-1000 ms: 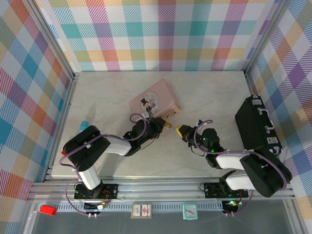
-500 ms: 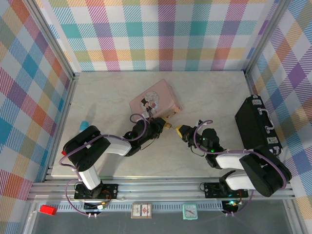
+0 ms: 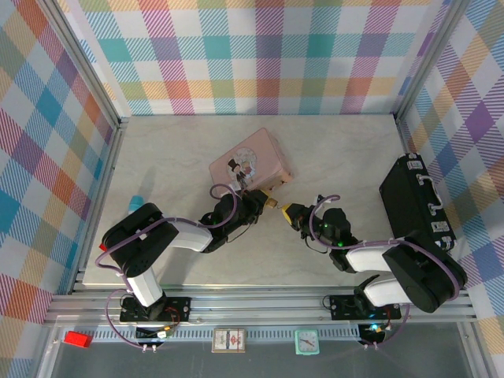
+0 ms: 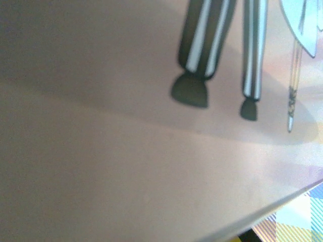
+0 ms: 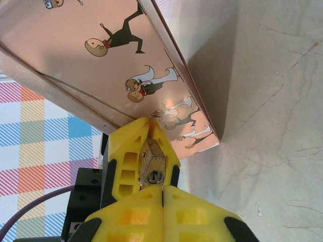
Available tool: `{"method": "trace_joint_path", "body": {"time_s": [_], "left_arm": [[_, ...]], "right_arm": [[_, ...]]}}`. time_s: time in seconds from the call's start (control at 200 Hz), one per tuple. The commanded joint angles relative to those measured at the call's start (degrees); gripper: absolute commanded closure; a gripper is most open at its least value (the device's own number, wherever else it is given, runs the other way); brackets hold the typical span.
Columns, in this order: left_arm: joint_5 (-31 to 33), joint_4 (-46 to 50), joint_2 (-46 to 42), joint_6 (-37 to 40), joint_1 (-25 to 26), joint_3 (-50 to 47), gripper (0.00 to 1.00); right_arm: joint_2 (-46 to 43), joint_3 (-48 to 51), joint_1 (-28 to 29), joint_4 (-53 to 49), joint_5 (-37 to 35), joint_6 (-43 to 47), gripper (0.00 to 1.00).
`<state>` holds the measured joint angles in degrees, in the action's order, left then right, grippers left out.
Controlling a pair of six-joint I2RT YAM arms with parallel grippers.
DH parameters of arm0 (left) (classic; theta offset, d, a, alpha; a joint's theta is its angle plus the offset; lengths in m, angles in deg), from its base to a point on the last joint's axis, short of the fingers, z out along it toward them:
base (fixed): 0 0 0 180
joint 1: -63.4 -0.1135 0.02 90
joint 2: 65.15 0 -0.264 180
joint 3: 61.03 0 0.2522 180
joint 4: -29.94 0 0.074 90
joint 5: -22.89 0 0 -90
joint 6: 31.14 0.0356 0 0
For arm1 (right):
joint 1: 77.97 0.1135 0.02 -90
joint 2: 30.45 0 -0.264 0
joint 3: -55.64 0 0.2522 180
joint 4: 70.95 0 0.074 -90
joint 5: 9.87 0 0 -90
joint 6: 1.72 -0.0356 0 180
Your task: Unlock the padlock with the key
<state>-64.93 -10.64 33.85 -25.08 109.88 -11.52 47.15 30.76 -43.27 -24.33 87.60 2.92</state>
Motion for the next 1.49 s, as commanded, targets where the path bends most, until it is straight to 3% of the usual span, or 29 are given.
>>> {"method": "trace_joint_path", "body": {"time_s": [0.0, 0.525, 0.745, 0.915, 1.07, 1.325, 1.49], "left_arm": [[-3.1, -3.0, -0.6, -5.9, 1.5, 0.8, 0.95], [-7.0, -0.8, -0.5, -3.7, 2.4, 2.6, 0.95], [-7.2, 3.7, -2.9, -1.2, 2.5, 3.2, 0.95], [-8.4, 7.9, -3.8, 0.8, 2.4, 4.1, 0.95], [-9.2, 10.7, -4.7, 2.3, 2.5, 5.0, 0.95], [-10.2, 11.2, -4.5, 3.0, 2.4, 6.1, 0.95], [-10.6, 11.2, -4.0, 3.1, 2.4, 6.4, 0.95]], "right_arm": [[0.5, -1.5, 0.7, 2.4, 0.6, -0.8, 1.0], [5.9, -5.6, 0.7, 5.0, 6.6, 1.9, 1.0], [5.5, -7.6, -0.8, -0.4, 10.2, 6.5, 1.0], [2.6, -10.4, -2.8, -10.3, 13.9, 13.2, 0.86], [-0.1, -10.9, -5.0, -16.6, 14.9, 17.2, 0.83], [-0.7, -11.5, -7.1, -19.2, 15.6, 18.9, 0.86], [0.9, -12.2, -7.7, -15.7, 18.5, 18.0, 0.87]]}}
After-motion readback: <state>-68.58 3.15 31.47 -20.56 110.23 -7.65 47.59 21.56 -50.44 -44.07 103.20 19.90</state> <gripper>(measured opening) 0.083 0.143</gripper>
